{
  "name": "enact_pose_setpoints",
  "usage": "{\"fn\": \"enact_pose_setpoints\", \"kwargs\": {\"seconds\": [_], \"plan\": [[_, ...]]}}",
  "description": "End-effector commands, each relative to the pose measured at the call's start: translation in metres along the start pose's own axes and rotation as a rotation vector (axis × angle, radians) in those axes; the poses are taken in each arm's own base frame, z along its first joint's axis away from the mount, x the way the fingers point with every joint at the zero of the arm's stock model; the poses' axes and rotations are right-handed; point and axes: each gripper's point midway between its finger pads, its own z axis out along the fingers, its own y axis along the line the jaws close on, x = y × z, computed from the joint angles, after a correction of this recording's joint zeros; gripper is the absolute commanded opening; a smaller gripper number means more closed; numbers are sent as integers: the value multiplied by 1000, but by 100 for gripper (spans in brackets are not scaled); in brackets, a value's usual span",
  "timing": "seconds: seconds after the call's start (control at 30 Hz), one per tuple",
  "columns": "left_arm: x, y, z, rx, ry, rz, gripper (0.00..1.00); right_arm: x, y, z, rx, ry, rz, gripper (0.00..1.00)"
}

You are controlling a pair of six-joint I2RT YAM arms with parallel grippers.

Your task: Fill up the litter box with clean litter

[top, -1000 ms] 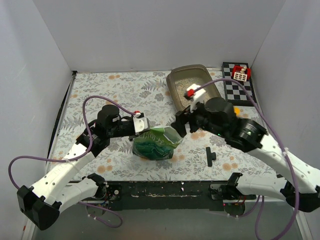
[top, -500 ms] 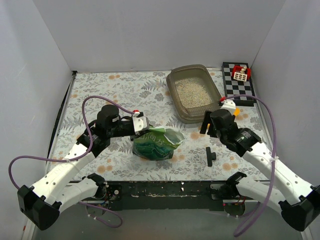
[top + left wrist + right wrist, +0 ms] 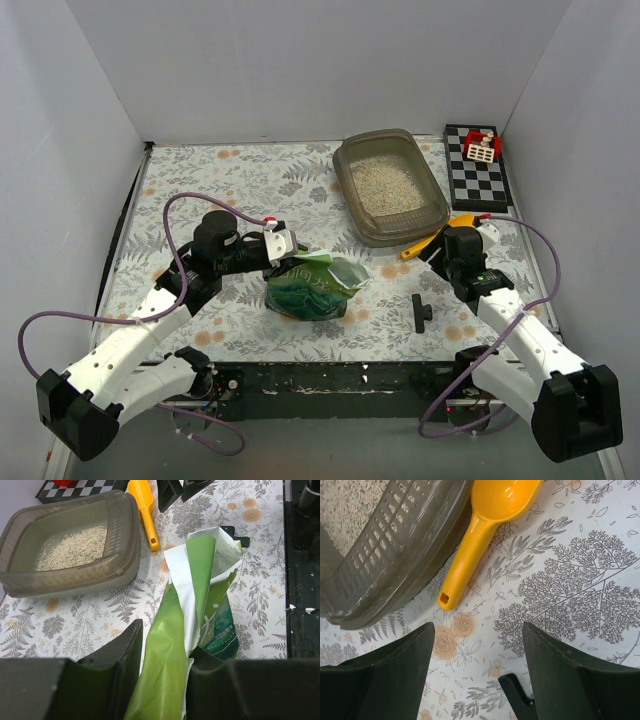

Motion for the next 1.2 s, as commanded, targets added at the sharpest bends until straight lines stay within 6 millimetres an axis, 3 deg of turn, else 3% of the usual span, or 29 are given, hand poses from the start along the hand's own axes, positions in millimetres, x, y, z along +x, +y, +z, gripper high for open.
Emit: {"fn": "enact_pose_setpoints", "kwargs": {"seconds": [0.0, 0.1, 0.33, 0.6, 0.67, 0.97, 1.17], "plan": [[-32, 1, -5, -12, -99, 27, 30, -21, 15, 19, -75, -72, 128, 78], [-48, -2, -13, -6, -130, 8, 37, -15, 9, 34, -43, -33, 143, 78], [-65, -1, -31, -58, -140, -26, 41, -10, 14, 56, -45, 1, 140, 77], [-126, -12, -57, -34, -299, -39, 42, -1, 18, 76, -46, 32, 134, 78], [-134, -13, -61, -35, -323, -40, 42, -1, 19, 80, -39, 35, 134, 78], [-129, -6, -57, -67, -317, -83, 43, 2, 16, 101, 17, 52, 146, 76], [-126, -6, -56, -71, -310, -82, 43, 10, 14, 106, 27, 75, 150, 50]]}}
